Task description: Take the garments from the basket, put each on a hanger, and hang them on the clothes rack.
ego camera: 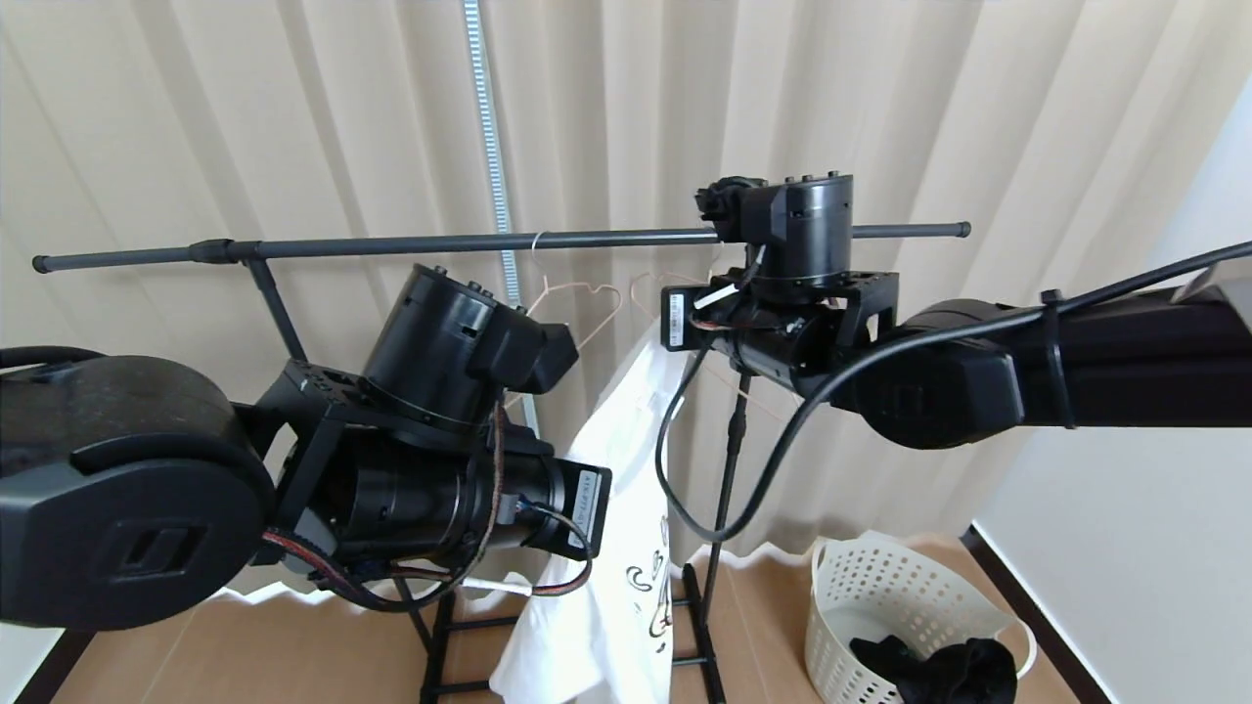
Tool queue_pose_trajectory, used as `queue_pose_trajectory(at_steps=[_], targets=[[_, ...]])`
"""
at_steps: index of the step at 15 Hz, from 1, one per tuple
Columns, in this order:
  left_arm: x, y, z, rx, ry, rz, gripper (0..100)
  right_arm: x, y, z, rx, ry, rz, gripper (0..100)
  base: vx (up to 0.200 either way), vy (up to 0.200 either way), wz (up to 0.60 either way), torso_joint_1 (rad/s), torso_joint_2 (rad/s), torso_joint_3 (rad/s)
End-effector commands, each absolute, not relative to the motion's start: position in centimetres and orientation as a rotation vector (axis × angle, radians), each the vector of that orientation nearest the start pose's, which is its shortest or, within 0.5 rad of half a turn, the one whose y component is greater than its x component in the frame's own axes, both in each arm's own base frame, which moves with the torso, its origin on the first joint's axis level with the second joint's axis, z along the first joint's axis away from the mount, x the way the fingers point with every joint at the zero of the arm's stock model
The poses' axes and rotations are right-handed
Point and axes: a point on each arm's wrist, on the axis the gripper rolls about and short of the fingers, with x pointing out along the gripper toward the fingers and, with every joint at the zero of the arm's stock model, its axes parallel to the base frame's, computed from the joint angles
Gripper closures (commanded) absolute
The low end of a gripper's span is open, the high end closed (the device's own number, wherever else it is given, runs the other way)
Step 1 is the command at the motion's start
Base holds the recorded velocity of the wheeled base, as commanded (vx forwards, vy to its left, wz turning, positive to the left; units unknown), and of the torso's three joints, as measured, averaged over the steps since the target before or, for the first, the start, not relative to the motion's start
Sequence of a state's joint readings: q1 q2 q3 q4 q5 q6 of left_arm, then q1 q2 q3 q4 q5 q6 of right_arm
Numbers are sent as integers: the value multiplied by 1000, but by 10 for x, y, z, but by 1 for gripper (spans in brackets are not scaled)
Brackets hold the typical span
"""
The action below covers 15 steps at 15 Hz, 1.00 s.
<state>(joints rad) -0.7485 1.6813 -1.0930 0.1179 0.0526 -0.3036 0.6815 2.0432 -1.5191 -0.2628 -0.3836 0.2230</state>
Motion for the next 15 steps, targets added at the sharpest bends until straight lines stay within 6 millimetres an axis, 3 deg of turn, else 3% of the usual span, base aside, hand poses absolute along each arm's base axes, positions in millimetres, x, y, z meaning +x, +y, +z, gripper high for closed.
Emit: queue_pose_trajectory(at_steps=[1,3,7,11,15], targets=[[229,-183,197,8,745,-501,0,299,215,238,160,269,222,100,0,0,0,0,0,0],[241,-187,191,26,704,-508,0,282,202,231,185,299,215,100,0,0,0,0,0,0],[255,-194,188,52,650,-513,0,284,204,219,142,285,221,100,0,0,0,0,0,0],[266,-163,200,84,594,-399,0,271,194,223,102,281,224,100,0,0,0,0,0,0],[283,-138,199,68,581,-322,0,264,188,213,4,303,229,100,0,0,0,0,0,0]])
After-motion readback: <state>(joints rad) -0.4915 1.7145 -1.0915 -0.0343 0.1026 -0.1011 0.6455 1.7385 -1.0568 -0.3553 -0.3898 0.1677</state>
